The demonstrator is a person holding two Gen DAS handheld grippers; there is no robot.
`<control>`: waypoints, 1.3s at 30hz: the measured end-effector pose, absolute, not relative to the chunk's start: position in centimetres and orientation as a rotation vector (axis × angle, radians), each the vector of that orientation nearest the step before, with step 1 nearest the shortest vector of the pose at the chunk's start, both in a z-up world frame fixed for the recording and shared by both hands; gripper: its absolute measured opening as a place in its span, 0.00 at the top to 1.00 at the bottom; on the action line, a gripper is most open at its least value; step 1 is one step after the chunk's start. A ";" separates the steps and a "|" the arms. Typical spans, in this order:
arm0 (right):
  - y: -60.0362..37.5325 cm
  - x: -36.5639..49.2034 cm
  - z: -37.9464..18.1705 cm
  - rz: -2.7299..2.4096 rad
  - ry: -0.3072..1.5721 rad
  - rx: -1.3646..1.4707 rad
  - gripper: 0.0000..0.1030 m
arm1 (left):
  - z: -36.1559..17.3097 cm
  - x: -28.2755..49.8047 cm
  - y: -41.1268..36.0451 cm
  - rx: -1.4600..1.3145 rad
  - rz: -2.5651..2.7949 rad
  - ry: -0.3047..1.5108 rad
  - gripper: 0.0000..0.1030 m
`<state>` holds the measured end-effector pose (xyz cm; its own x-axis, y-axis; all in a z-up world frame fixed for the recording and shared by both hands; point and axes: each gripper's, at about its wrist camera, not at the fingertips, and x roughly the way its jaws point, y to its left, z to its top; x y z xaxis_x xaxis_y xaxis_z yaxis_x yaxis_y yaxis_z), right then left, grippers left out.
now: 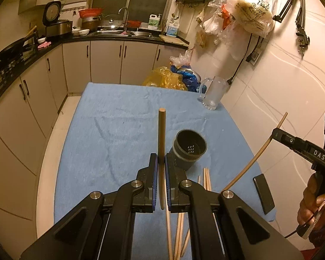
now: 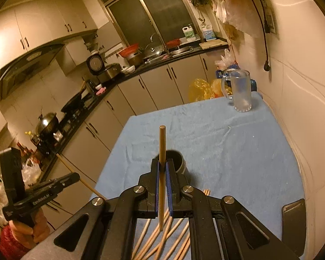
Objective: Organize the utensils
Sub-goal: 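Lift the chopsticks upright with both grippers and carry them toward the black cup, then lower both chopsticks into the black cup and open both grippers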
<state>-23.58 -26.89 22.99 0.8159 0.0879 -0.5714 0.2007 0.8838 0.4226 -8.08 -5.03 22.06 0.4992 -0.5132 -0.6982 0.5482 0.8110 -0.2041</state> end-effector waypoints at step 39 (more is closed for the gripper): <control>-33.1 -8.1 18.0 -0.073 0.827 0.540 0.94 | 19.3 2.4 -17.9 0.055 -0.678 0.959 0.94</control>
